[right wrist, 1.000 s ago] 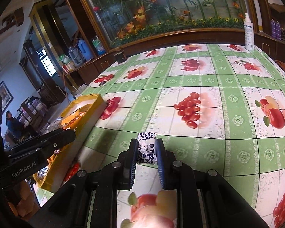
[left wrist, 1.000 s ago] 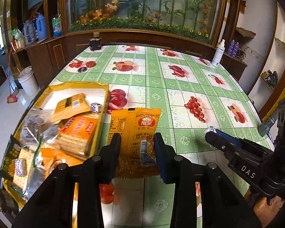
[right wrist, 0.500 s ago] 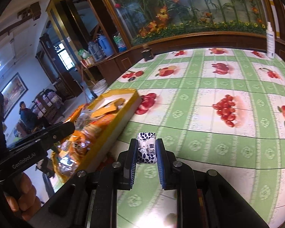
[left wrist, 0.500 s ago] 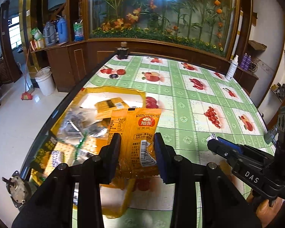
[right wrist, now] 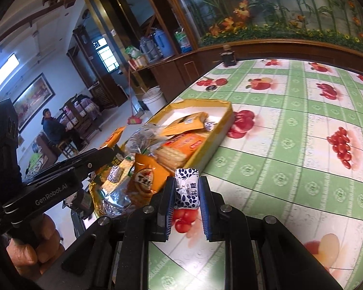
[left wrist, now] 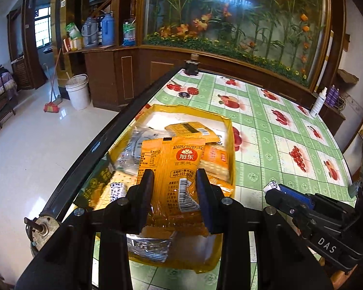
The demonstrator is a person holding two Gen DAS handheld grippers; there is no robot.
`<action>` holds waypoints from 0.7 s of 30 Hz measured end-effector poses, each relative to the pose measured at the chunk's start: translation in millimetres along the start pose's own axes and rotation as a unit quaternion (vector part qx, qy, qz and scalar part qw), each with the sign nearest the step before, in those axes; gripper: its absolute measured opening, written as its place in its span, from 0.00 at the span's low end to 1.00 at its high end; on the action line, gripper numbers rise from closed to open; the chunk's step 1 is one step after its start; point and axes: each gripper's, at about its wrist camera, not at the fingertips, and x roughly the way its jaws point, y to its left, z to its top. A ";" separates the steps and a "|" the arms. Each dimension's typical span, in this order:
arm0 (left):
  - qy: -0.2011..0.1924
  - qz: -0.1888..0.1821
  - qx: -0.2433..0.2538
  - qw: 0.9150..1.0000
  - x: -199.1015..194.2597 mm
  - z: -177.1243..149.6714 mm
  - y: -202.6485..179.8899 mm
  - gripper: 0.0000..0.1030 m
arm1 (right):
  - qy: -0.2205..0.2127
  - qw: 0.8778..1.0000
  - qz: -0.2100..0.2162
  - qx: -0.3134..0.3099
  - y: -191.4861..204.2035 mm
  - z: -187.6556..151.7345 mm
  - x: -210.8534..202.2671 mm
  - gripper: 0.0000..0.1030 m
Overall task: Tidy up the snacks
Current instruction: 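Carry the orange pack and candy with both tools over the tray, then lower both items into the tray and open both tools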
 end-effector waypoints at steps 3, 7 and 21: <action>0.000 0.004 -0.007 1.000 1.1 -1.3 6.9 0.32 | 0.005 1.000 0.006 -0.009 10.1 -0.1 5.1 0.19; 0.000 0.009 -0.015 1.000 1.8 -3.4 15.6 0.32 | 0.011 1.000 0.011 -0.020 20.9 0.1 12.6 0.19; 0.006 0.042 -0.024 0.999 15.2 -8.6 37.0 0.32 | 0.032 0.997 0.026 -0.064 61.9 8.6 52.3 0.19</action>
